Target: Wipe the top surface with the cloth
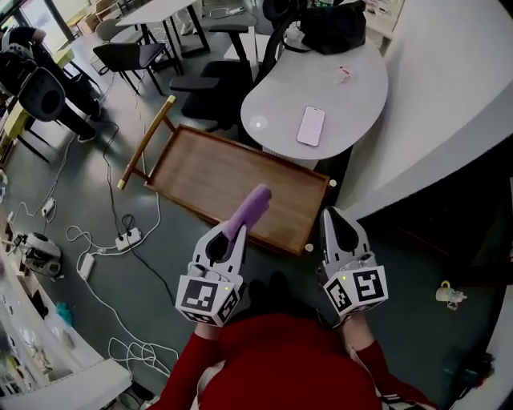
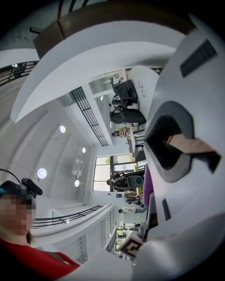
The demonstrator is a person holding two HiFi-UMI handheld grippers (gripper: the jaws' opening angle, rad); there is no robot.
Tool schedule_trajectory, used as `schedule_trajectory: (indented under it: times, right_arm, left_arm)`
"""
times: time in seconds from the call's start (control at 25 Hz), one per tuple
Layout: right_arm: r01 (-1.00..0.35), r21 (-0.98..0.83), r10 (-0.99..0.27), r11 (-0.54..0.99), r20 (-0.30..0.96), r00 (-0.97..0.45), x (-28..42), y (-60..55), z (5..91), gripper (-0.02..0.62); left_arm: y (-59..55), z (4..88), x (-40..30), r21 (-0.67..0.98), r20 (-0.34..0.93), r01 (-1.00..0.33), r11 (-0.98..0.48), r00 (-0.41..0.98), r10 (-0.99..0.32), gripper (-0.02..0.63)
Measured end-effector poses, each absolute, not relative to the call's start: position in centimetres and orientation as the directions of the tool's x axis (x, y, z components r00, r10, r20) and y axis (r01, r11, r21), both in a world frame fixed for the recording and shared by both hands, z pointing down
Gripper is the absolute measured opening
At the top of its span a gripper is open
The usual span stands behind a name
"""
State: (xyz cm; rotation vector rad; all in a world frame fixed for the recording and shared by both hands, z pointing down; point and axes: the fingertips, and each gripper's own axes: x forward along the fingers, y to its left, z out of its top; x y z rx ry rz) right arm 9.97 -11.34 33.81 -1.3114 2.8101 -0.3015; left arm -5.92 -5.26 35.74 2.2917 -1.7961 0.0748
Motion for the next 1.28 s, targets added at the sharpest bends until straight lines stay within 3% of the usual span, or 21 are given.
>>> schedule_trajectory:
  times: [0.12,0.24,0.4,0.56,0.76,0.92,1.08,1.28]
  right_arm:
    - [-0.771,-0.178,-0.772,0.611,0.08,-0.631,9.5,-12.6,34.3,0.012]
    - [-0.798,-0.157,-0.798,0.582,0.076,-0.598,10.5,-14.6,33.5,0.012]
    - [-0.836,-0.115,-0.839,0.536,0.036,-0.543,12.3,-15.4,31.9,0.012]
    - [-0.889,-0.114,-0.89,0.444,0.058,-0.452,10.6,-15.8,32.0,0.012]
    - [-0.936,-0.141,-0.933,0.323,0.119,-0.34,10.9,-16.2,32.6,0.012]
    - [-0.953,-0.164,-0.947,0.255,0.157,-0.281,11.9,-16.8,34.2,0.012]
    - [-0.953,-0.175,-0.945,0.246,0.173,-0.276,8.7,-17.7,35.2,0.012]
    - [-0.944,-0.173,-0.929,0.282,0.195,-0.314,4.7,-19.6,36.6,0.012]
  left_arm:
    - [-7.8,35.7,-4.9,0.117,0.173,-0.95,-0.289,0.306,-0.936,0.057]
    - [-12.6,35.4,-1.5,0.088,0.2,-0.888,-0.451,0.459,-0.865,0.057]
    - [-17.5,38.0,5.8,0.237,0.339,-0.677,-0.697,0.73,-0.594,0.057]
    - [-20.6,42.1,7.5,0.38,0.393,-0.551,-0.743,0.823,-0.41,0.057]
    - [-22.8,48.3,7.3,0.398,0.508,-0.561,-0.725,0.794,-0.336,0.055]
    - [-24.1,54.0,4.4,0.354,0.611,-0.653,-0.669,0.704,-0.363,0.055]
    - [-26.5,56.8,-4.9,0.248,0.68,-0.76,-0.6,0.578,-0.45,0.055]
    - [-29.5,56.9,-18.8,0.186,0.713,-0.89,-0.415,0.413,-0.567,0.055]
